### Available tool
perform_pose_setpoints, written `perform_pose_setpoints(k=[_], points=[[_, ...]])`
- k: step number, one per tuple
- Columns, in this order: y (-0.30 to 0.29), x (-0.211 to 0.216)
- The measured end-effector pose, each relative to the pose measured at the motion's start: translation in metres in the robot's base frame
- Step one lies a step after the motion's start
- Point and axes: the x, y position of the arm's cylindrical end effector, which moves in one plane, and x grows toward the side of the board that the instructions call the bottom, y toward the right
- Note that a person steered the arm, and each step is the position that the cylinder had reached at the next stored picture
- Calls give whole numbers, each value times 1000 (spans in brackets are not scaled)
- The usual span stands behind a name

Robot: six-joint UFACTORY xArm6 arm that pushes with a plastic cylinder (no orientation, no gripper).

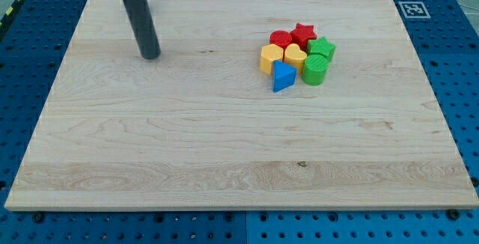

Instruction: Push the blue triangle below the yellow hexagon

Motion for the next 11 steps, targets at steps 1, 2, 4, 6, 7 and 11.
perform_pose_setpoints(k=[1, 2, 4, 6, 7, 11], points=[[37, 30], [91, 65], [220, 115], [271, 109], [271, 88], [216, 52]])
